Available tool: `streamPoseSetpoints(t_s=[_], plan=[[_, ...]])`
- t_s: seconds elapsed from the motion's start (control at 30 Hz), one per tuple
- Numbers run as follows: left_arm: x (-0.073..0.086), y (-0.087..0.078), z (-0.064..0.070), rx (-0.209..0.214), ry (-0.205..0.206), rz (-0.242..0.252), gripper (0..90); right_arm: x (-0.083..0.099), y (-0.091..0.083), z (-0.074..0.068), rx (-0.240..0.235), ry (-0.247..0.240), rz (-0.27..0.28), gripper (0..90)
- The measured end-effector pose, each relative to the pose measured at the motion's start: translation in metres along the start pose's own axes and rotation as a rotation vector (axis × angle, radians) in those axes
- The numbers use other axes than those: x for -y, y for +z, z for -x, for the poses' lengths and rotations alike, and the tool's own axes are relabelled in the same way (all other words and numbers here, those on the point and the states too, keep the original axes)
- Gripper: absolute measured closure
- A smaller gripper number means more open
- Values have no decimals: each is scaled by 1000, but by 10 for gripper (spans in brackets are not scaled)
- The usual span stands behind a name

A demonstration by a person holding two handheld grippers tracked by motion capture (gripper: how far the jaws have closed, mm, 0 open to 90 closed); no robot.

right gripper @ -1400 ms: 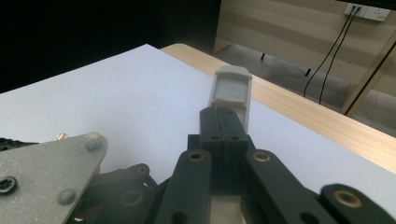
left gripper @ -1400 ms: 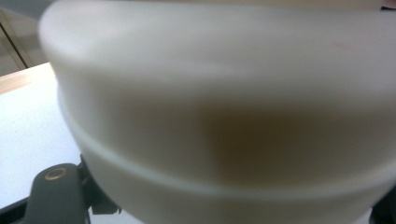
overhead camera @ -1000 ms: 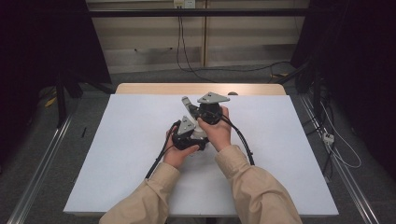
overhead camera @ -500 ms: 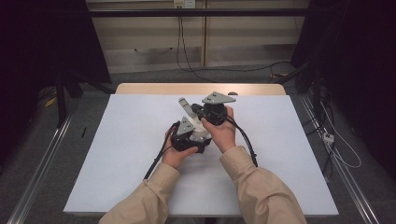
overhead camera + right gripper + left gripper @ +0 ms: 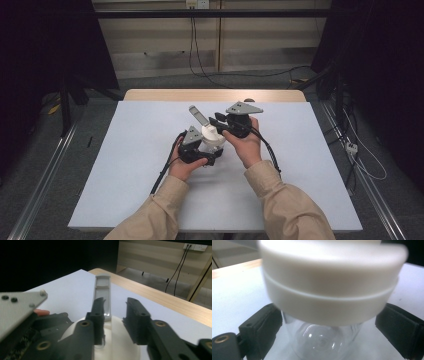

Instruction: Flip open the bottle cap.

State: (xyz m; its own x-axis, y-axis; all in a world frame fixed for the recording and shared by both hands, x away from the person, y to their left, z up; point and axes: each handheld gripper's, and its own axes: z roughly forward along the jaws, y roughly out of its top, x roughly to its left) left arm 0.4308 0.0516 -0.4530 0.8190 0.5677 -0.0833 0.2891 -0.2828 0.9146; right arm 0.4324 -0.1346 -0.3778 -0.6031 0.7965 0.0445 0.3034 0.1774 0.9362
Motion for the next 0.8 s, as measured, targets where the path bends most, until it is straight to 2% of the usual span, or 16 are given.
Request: streamPoseSetpoints(t_s=[0.07, 0.13, 0.27, 0.33, 0.53, 0.63, 0.8], plan=[[-1, -4, -1, 6, -1, -1, 66, 2, -4, 0, -2, -6, 4, 579], [-1, -7, 0, 10, 11, -10, 58, 3, -8, 0, -11, -2, 2, 531], [1, -12, 0, 15, 5, -14, 58, 6, -19, -2, -9, -15, 2, 402], [2, -16, 0, 16, 4, -14, 55, 7, -23, -2, -22, -5, 1, 335], [3, -29, -1, 26, -5, -3, 48, 15, -35, -2, -35, -10, -8, 241], [4, -35, -1, 37, -15, -13, 43, 23, -42, -1, -33, -6, 0, 224], [8, -50, -6, 22, -16, -20, 42, 38, -54, 3, -26, 6, -15, 177]])
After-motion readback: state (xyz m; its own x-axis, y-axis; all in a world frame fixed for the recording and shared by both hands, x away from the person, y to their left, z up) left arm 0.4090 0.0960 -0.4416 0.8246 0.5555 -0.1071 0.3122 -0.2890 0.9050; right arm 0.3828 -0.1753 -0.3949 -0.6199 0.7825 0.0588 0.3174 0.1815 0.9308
